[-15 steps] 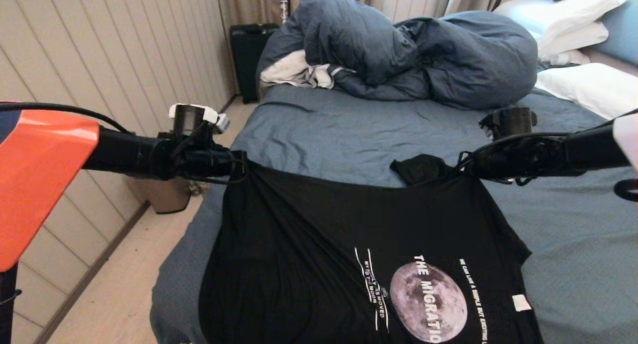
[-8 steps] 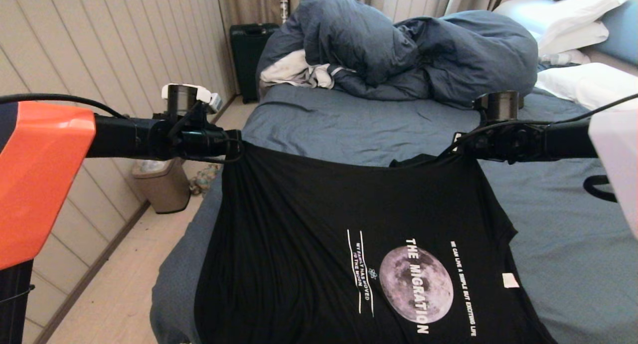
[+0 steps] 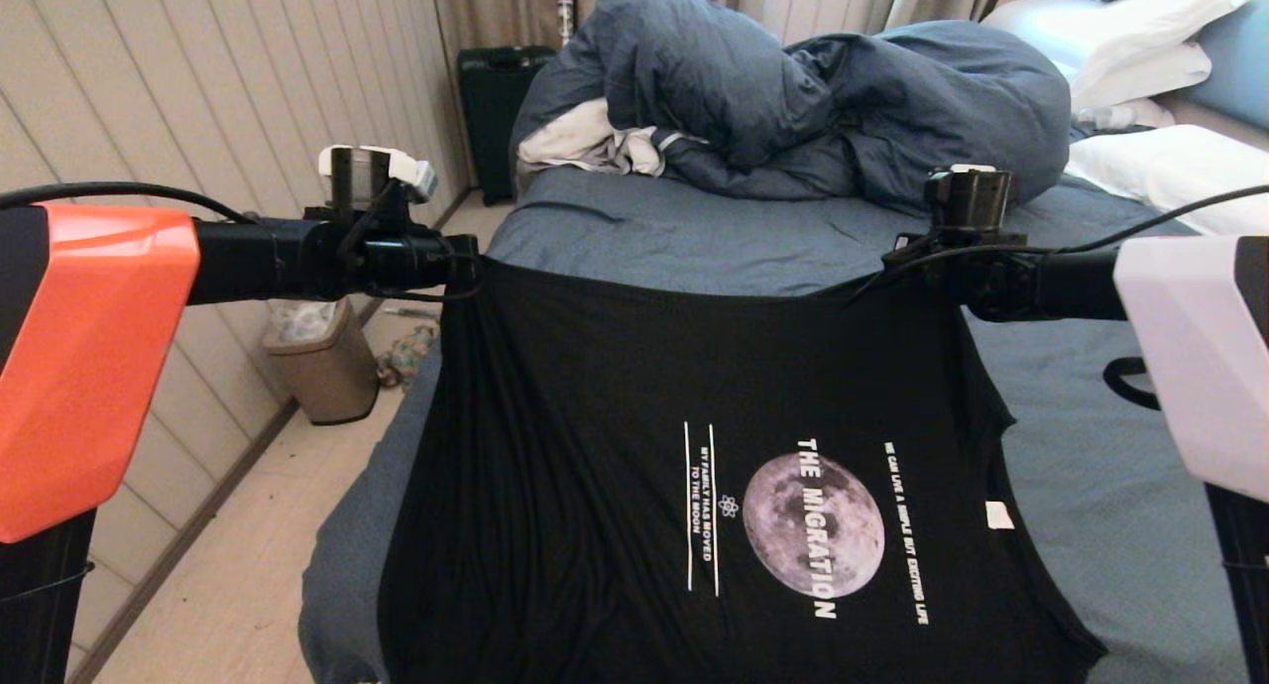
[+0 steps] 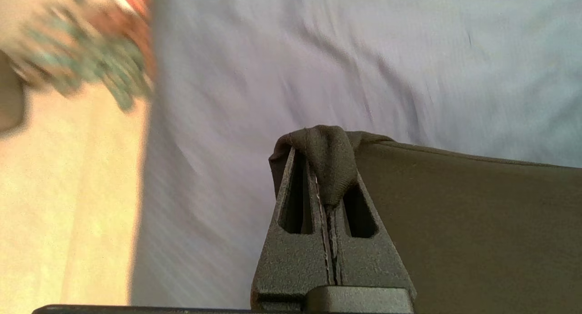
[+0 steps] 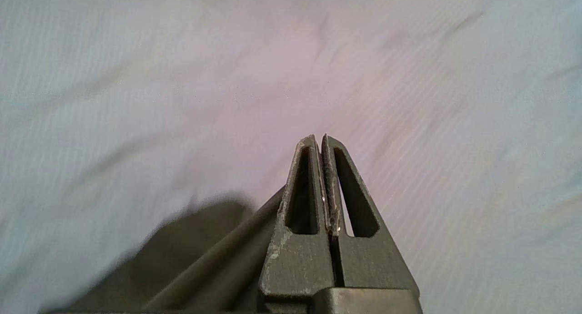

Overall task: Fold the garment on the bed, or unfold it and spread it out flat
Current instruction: Unford the black T-shirt

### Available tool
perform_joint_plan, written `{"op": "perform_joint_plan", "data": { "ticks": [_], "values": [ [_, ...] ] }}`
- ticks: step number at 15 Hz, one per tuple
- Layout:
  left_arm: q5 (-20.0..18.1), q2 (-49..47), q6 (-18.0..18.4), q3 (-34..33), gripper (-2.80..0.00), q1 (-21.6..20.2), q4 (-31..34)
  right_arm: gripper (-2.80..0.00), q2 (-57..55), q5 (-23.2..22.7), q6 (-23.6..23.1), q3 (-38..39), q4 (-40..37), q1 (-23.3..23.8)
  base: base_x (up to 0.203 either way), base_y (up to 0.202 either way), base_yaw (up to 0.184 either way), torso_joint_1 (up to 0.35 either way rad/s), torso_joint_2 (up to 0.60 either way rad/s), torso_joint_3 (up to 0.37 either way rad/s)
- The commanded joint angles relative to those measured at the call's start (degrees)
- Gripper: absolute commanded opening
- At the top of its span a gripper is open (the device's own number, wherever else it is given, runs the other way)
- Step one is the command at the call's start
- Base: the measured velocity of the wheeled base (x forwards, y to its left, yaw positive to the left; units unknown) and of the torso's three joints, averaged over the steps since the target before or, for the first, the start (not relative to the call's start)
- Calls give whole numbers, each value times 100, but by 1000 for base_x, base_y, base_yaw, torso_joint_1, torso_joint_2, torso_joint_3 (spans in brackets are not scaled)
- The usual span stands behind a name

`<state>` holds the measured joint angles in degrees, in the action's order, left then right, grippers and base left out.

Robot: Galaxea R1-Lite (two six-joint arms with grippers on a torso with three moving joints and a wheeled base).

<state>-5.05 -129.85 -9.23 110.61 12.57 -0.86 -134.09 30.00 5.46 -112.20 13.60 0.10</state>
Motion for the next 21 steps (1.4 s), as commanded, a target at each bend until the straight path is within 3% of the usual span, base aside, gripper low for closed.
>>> {"op": "perform_joint_plan", "data": {
  "ticks": [1, 5, 13, 18, 19, 20, 21],
  "values": [
    [146, 39, 12, 5, -280, -31, -204, -280, -49, 142, -112, -10, 373, -10, 0, 0, 0, 0, 0, 0],
    [680, 7, 379, 31, -280, -43, -784, -280, -55, 190, -273, -12, 766, -45, 0, 0, 0, 0, 0, 0],
    [635, -738, 531, 39, -280, -131, -907, -280, -773, 134, -1117, -12, 1460, 7, 0, 0, 0, 0, 0, 0],
    [696, -936, 686, 31, -280, -140, -1136, -280, -996, 102, -1214, -12, 1455, 17, 0, 0, 0, 0, 0, 0],
    [707, -936, 729, 31, -216, -140, -1127, -216, -1005, 111, -1222, -21, 1461, 25, 0, 0, 0, 0, 0, 0],
    [734, -936, 790, 31, 0, -140, -1137, 0, -1013, 129, -1249, -12, 1452, 25, 0, 0, 0, 0, 0, 0],
    [768, -964, 800, 31, 0, -140, -1145, 0, -1014, 106, -1282, -12, 1447, 33, 0, 0, 0, 0, 0, 0]
  ]
}}
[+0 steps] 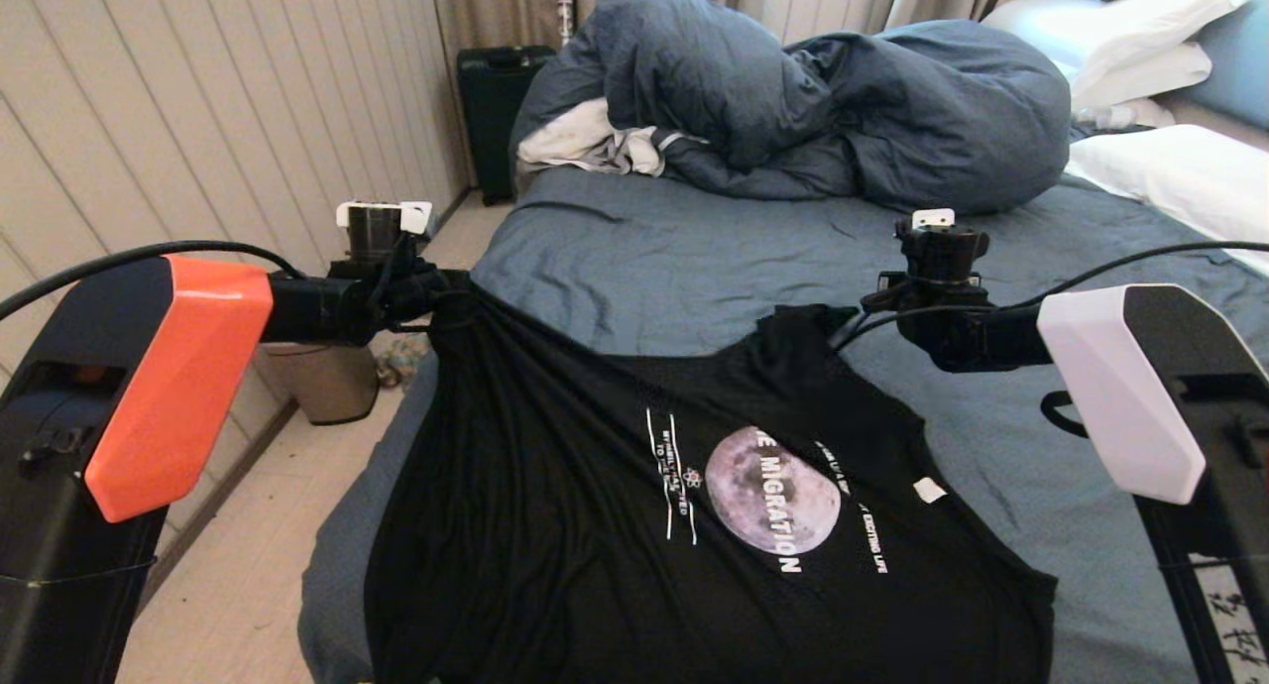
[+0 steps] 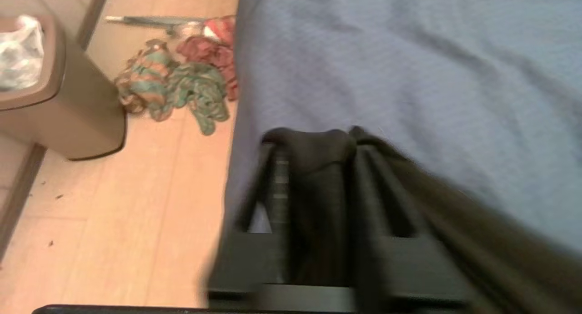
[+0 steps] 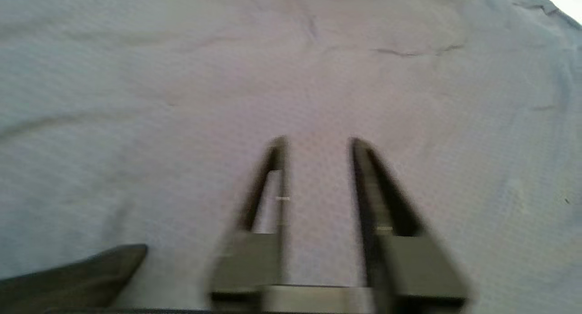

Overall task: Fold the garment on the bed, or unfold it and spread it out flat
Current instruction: Unford the black T-shirt

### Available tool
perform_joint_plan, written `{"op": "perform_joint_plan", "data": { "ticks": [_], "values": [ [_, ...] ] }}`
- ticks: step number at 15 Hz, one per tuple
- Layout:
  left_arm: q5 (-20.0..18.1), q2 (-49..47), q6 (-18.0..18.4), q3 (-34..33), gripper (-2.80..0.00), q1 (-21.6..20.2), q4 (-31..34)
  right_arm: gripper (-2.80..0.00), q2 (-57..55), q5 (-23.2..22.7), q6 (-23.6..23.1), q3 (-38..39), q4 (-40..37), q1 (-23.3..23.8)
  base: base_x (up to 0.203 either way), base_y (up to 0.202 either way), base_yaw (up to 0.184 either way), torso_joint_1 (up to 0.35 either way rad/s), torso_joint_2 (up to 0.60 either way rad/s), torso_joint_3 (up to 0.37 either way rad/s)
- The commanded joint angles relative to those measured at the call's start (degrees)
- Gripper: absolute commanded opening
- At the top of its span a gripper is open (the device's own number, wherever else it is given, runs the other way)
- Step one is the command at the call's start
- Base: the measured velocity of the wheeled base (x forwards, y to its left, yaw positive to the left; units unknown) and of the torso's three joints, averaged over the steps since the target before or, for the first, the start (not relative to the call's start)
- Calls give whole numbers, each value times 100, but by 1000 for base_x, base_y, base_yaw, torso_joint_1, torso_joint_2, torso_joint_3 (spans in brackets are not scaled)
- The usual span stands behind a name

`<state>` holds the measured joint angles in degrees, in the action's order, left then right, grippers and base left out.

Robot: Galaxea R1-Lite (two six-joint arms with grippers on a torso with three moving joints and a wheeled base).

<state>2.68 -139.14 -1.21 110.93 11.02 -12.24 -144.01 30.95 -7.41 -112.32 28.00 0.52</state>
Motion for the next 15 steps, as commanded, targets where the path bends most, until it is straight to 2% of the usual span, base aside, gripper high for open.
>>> {"op": "perform_joint_plan", "data": {
  "ticks": [1, 9, 10, 11, 15],
  "values": [
    [-6, -59, 3, -8, 0, 14, 2, 0, -48, -1, -31, 0, 14, -8, 0, 0, 0, 0, 0, 0],
    [-24, 21, 6, -63, 0, 17, 325, 0, 219, 43, 2, 9, -27, -17, 0, 0, 0, 0, 0, 0],
    [-57, 54, 6, -63, -176, 16, 439, 0, 237, 43, 6, 9, -32, -17, 0, 0, 0, 0, 0, 0],
    [-79, 105, 3, -63, -280, 20, 572, 0, 242, 43, 11, 9, -32, -40, 0, 0, 0, 0, 0, 0],
    [-178, 765, -227, -386, -280, -64, 822, 0, 478, 42, 232, 12, -221, -92, 0, 0, 0, 0, 0, 0]
  ]
}}
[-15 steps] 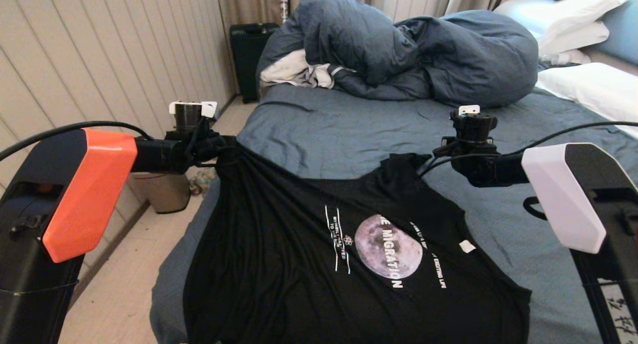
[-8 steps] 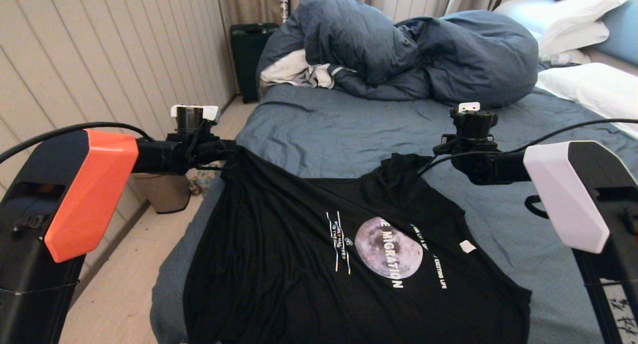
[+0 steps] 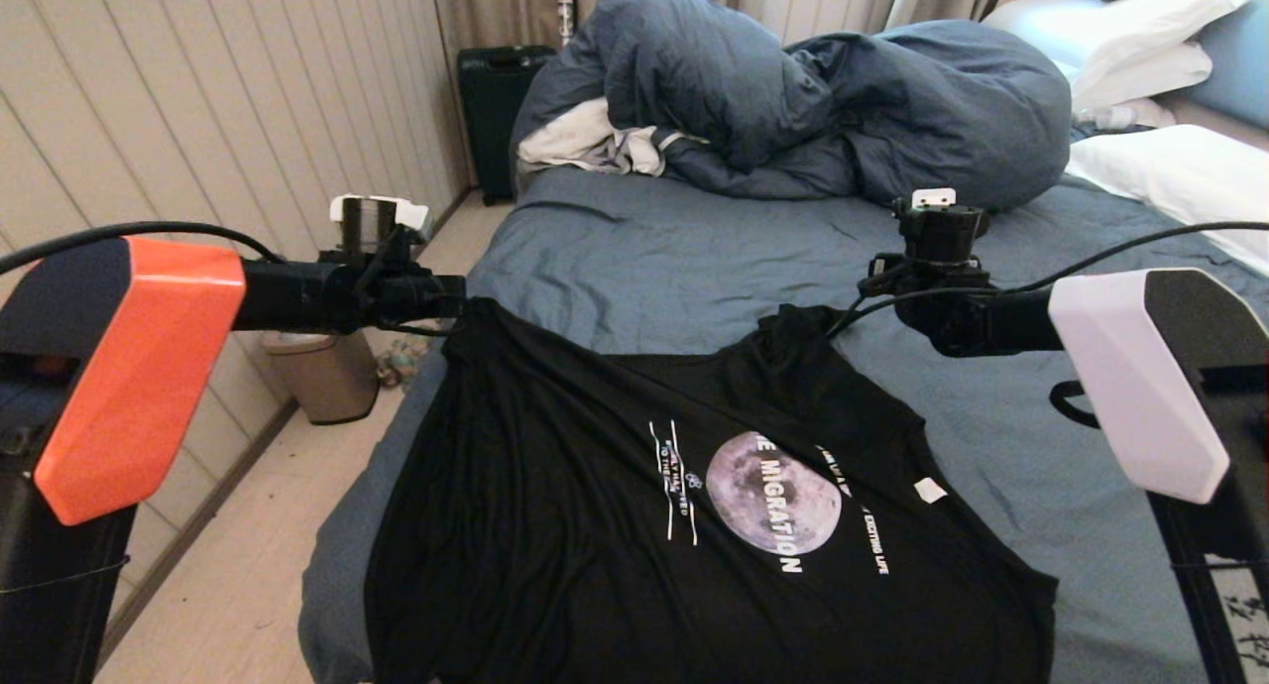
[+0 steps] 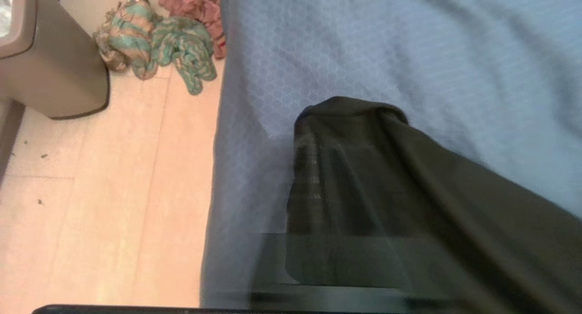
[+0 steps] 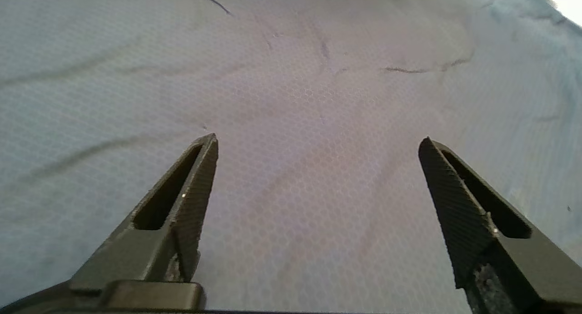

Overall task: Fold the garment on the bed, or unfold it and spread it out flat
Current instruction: Unford the black T-shirt

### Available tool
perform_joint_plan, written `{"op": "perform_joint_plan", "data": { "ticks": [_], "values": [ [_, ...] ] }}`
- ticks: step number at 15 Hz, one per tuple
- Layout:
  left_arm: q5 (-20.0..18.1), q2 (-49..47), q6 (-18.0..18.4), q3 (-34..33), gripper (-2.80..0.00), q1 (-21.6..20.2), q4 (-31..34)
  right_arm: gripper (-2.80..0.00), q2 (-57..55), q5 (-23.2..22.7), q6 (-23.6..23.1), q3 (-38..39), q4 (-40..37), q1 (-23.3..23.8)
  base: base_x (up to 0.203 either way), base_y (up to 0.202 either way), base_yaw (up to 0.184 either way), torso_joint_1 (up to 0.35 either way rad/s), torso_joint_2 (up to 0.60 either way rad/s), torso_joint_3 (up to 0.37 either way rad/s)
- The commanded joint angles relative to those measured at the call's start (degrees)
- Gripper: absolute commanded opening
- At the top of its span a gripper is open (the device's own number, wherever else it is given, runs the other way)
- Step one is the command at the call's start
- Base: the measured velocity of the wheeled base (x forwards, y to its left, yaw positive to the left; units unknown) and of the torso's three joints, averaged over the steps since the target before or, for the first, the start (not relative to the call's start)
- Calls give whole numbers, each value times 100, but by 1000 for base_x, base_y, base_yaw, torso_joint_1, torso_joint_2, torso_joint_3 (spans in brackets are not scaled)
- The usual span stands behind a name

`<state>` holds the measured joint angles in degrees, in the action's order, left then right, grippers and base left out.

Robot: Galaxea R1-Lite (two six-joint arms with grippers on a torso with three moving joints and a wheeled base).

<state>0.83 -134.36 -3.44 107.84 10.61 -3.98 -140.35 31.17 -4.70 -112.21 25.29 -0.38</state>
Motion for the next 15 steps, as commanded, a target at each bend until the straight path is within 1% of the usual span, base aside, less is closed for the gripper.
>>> {"op": "perform_joint_plan", "data": {
  "ticks": [1, 2, 3, 4, 5, 6, 7, 8, 9, 10, 11, 12, 15],
  "values": [
    [-130, 611, -63, -339, -280, -75, 10, 0, 278, 15, 237, 5, -316, -30, 0, 0, 0, 0, 0, 0],
    [-271, 969, -156, -628, -280, -116, 47, 0, 472, -2, 579, 6, -752, -62, 0, 0, 0, 0, 0, 0],
    [-424, 1387, -290, -964, -280, -141, 174, 0, 717, -74, 1026, 6, -1376, -104, 0, 0, 0, 0, 0, 0],
    [-565, 1848, -433, -1339, -280, -156, 450, -280, 945, -255, 1507, 24, -2077, -165, 0, 0, 0, 0, 0, 0],
    [-680, 2205, -536, -1744, -280, -164, 717, -280, 1073, -474, 1782, 57, -2639, -221, 0, 0, 0, 0, 0, 0],
    [-875, 2594, -645, -2296, -280, -173, 947, -280, 1155, -807, 2001, 89, -3275, -268, 0, 0, 0, 0, 0, 0],
    [-1138, 2969, -805, -2864, -280, -190, 1082, -280, 1167, -1188, 2313, 127, -3684, -294, 0, 0, 0, 0, 0, 0],
    [-1384, 3244, -961, -3319, -280, -216, 1136, -280, 1086, -1314, 2527, 208, -3734, -303, 0, 0, 0, 0, 0, 0],
    [-1623, 3423, -1110, -3747, -280, -264, 1122, -280, 1036, -1341, 2595, 270, -3742, -321, 0, 0, 0, 0, 0, 0],
    [-1774, 3491, -1314, -4095, -280, -311, 1017, -280, 1020, -1345, 2570, 270, -3738, -403, 0, 0, 0, 0, 0, 0],
    [-1823, 3510, -1540, -4369, -280, -339, 782, -280, 1026, -1335, 2540, 255, -3726, -500, 0, 0, 0, 0, 0, 0],
    [-1824, 3515, -1637, -4564, -280, -380, 532, -280, 1001, -1331, 2530, 209, -3722, -555, 0, 0, 0, 0, 0, 0],
    [-1841, 3548, -1668, -5140, -280, -470, -128, -280, 882, -1342, 2419, 42, -3720, -738, 0, 0, 0, 0, 0, 0]
  ]
}}
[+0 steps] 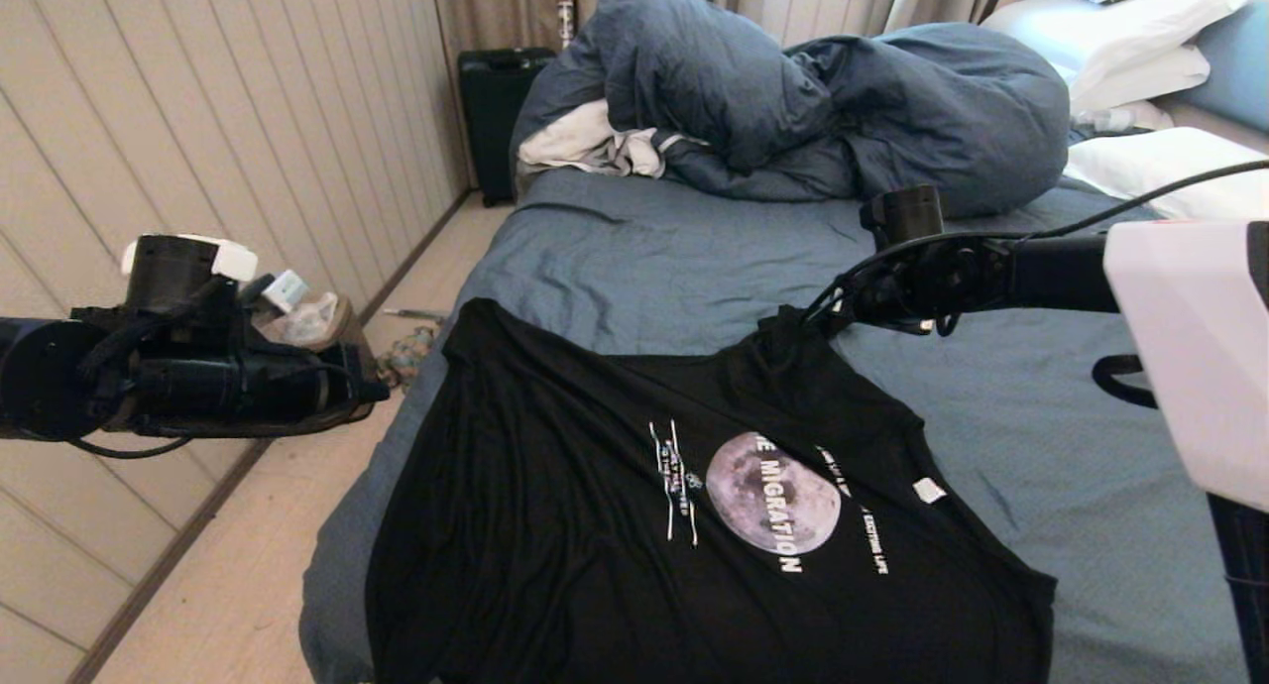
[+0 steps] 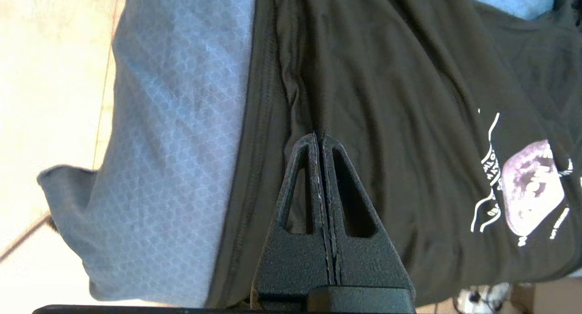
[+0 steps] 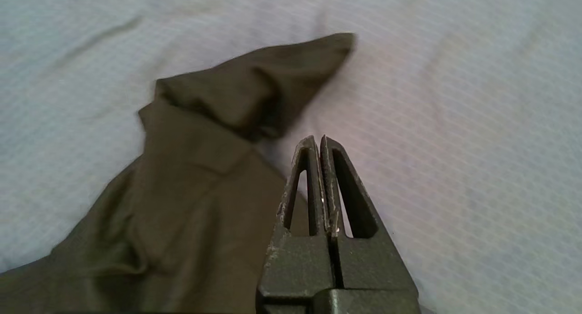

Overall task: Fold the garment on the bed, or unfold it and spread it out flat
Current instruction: Unford the black T-shirt

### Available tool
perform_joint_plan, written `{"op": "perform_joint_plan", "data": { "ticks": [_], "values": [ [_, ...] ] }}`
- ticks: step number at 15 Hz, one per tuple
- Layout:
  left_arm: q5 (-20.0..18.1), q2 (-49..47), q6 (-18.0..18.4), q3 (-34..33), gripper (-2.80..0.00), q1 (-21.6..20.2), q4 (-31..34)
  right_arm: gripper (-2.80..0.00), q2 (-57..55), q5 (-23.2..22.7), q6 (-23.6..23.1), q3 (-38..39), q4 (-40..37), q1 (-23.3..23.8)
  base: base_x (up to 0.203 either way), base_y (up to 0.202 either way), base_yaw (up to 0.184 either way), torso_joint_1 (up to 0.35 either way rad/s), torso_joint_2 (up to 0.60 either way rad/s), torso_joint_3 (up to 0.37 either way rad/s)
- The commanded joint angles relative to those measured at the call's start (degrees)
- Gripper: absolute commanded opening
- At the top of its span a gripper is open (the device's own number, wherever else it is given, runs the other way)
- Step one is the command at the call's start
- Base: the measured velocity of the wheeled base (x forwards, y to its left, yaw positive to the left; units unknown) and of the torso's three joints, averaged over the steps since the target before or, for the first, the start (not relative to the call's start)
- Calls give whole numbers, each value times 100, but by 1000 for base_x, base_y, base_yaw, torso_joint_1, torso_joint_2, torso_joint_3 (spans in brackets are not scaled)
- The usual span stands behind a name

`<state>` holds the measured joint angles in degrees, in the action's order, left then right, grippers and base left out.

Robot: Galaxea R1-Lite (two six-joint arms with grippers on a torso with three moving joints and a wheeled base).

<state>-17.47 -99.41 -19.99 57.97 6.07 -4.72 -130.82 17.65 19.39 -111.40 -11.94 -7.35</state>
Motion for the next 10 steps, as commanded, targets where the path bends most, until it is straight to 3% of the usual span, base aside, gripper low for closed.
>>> {"op": "perform_joint_plan", "data": {
  "ticks": [1, 6, 7, 10],
  "values": [
    [-2, -6, -10, -256, -280, -18, -249, -280, -67, 10, -16, -21, -50, -88, 0, 0, 0, 0, 0, 0],
    [7, -244, -34, -242, -280, -18, -310, -280, -278, 2, -409, -32, -518, -107, 0, 0, 0, 0, 0, 0],
    [7, -291, -31, -244, -280, -18, -310, 0, -278, 2, -421, 7, -511, -109, 0, 0, 0, 0, 0, 0],
    [7, -347, -31, -260, -280, -18, -310, 0, -289, -7, -558, 65, -520, -112, 0, 0, 0, 0, 0, 0]
  ]
}}
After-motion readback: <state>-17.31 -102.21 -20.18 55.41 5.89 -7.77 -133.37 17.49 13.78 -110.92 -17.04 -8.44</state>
